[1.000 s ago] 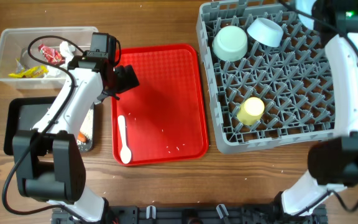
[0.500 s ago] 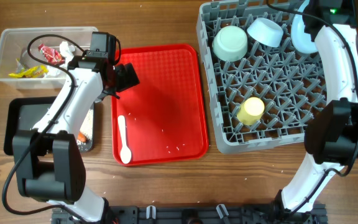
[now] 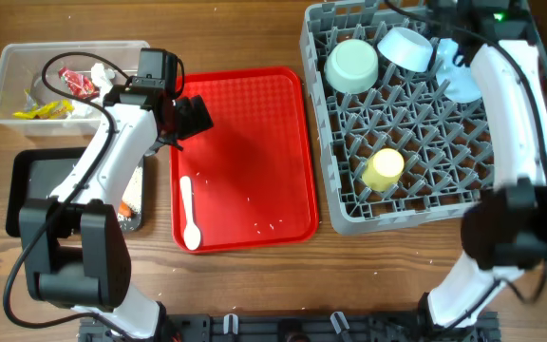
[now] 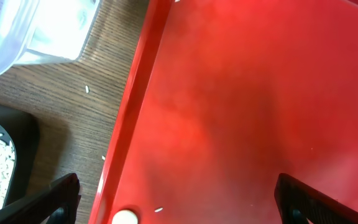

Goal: Sort waste into correct bins and load items into the dishwasher rack
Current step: 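Lift the light-blue plate and stand it upright in the dish rack, then reach the right gripper to the white spoon on the red tray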

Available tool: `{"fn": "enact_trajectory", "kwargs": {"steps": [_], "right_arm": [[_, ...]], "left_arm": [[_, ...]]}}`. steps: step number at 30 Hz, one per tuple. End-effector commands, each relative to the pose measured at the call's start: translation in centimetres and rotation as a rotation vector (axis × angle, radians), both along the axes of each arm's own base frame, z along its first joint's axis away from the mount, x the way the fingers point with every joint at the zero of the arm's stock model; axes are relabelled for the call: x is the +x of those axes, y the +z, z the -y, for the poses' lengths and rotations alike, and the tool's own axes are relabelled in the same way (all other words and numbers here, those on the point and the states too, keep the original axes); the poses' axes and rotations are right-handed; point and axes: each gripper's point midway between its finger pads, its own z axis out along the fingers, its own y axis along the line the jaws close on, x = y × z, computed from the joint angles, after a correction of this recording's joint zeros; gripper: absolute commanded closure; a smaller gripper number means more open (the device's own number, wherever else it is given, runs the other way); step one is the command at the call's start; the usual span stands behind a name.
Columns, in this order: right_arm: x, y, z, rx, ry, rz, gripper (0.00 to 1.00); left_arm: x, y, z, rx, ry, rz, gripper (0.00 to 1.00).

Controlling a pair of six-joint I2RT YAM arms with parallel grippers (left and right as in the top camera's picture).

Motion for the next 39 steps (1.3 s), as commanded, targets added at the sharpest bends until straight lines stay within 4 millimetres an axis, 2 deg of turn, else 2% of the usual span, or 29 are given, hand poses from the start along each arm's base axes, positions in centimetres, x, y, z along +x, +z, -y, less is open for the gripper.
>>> {"fn": "enact_trajectory", "kwargs": {"steps": [1, 2, 3, 5, 8, 10, 12, 15, 16, 18, 21, 22, 24, 26, 27, 29, 31, 33, 35, 37, 39], "right_arm": [[-4.7, 3.3, -13.5, 0.437, 0.394, -0.048, 0.0], [-5.8, 2.4, -15.5, 0.468, 0.441, -0.105, 0.0], [-7.5, 0.7, -18.2, 0.497, 0.5, -0.195, 0.0], [-10.1, -1.9, -22.9, 0.501, 0.585, -0.323, 0.0], [-15.2, -6.7, -31.5, 0.438, 0.749, -0.504, 0.0], [-17.3, -9.2, -34.4, 0.36, 0.791, -0.568, 0.0], [-19.9, -12.4, -37.6, 0.242, 0.882, -0.636, 0.0], [-21.8, -16.4, -39.4, 0.012, 0.957, -0.672, 0.0], [-22.6, -18.0, -40.1, -0.076, 1.005, -0.689, 0.0], [-24.4, -19.8, -41.6, -0.172, 1.138, -0.716, 0.0], [-23.3, -19.9, -42.7, -0.232, 1.191, -0.641, 0.0], [-22.8, -19.7, -43.0, -0.233, 1.187, -0.618, 0.0], [-21.8, -17.7, -43.3, -0.217, 1.132, -0.578, 0.0], [-21.8, -16.7, -42.8, -0.219, 1.104, -0.588, 0.0], [-21.7, -16.5, -42.5, -0.232, 1.093, -0.592, 0.0], [-22.1, -16.8, -43.5, -0.161, 1.125, -0.602, 0.0], [-23.4, -18.8, -45.5, -0.031, 1.168, -0.658, 0.0], [-24.2, -21.4, -46.4, 0.015, 1.186, -0.716, 0.01], [-24.9, -24.0, -47.4, 0.062, 1.207, -0.765, 0.06], [-25.1, -25.1, -47.7, 0.075, 1.214, -0.78, 0.09], [-24.8, -25.3, -48.1, 0.087, 1.212, -0.767, 0.11]], "left_arm": [[0.7, 1.8, -0.9, -0.009, 0.027, 0.044, 0.0], [0.7, 2.3, -1.3, -0.018, 0.04, 0.046, 0.0], [0.6, 3.2, -2.1, -0.028, 0.061, 0.052, 0.0], [0.4, 5.9, -4.5, -0.045, 0.122, 0.088, 0.0], [-0.5, 10.6, -8.8, -0.057, 0.231, 0.195, 0.0], [-1.0, 12.2, -10.6, -0.05, 0.277, 0.241, 0.0], [-1.5, 12.8, -11.7, -0.045, 0.306, 0.257, 0.0], [-1.9, 12.4, -11.9, -0.045, 0.314, 0.233, 0.0], [-2.1, 12.3, -11.9, -0.045, 0.312, 0.224, 0.0], [-2.2, 12.0, -11.9, -0.045, 0.312, 0.211, 0.0], [-2.1, 11.8, -11.9, -0.045, 0.312, 0.205, 0.0], [-2.2, 11.8, -11.9, -0.045, 0.312, 0.204, 0.0], [-2.4, 11.6, -11.8, -0.046, 0.313, 0.193, 0.0], [-2.4, 11.6, -11.8, -0.046, 0.313, 0.193, 0.0], [-2.4, 11.6, -11.8, -0.046, 0.313, 0.195, 0.0], [-2.3, 11.7, -11.8, -0.045, 0.313, 0.198, 0.0], [-2.0, 11.8, -11.9, -0.045, 0.312, 0.209, 0.0], [-2.0, 11.8, -11.9, -0.044, 0.312, 0.213, 0.0], [-2.1, 11.8, -12.2, -0.031, 0.318, 0.21, 0.0], [-2.3, 11.6, -12.1, -0.031, 0.319, 0.197, 0.0], [-2.5, 11.4, -12.1, -0.032, 0.319, 0.186, 0.0]]}}
